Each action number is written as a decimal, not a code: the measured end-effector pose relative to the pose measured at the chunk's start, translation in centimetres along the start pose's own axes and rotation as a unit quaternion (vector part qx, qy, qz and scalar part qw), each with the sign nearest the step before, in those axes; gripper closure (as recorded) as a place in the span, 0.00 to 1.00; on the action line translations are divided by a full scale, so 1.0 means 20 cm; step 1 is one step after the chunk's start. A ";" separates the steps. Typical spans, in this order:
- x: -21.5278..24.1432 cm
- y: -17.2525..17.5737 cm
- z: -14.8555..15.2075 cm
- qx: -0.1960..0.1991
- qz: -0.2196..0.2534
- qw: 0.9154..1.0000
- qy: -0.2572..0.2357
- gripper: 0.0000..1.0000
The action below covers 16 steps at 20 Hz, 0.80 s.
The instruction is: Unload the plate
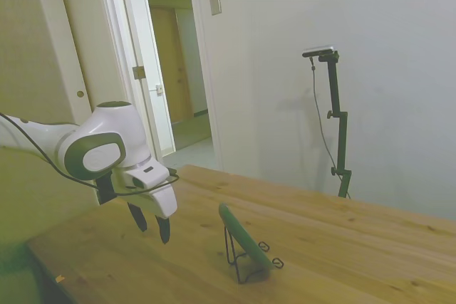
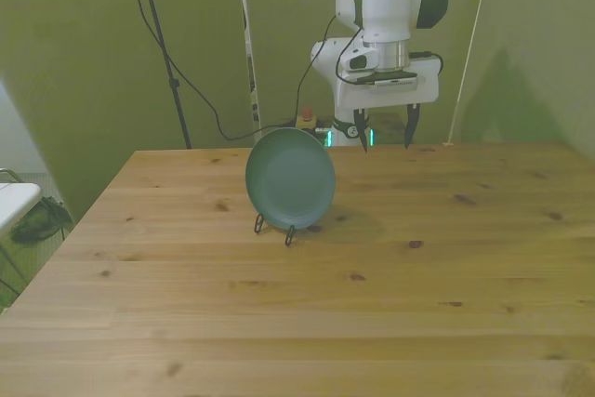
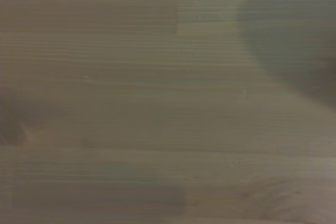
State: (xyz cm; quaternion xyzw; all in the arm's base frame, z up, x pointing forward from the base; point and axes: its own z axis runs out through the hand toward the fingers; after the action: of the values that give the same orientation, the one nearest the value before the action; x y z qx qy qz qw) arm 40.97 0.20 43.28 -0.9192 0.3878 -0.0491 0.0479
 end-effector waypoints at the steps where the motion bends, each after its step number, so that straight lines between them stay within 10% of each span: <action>1: 0.00 0.00 0.00 0.000 0.000 1.000 0.000 0.00; 16: 0.45 0.27 -0.83 0.005 0.105 0.993 0.050 0.00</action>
State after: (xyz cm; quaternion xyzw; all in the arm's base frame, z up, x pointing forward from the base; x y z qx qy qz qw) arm 41.32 -10.83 59.62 -0.8694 0.4840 -0.0918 0.0376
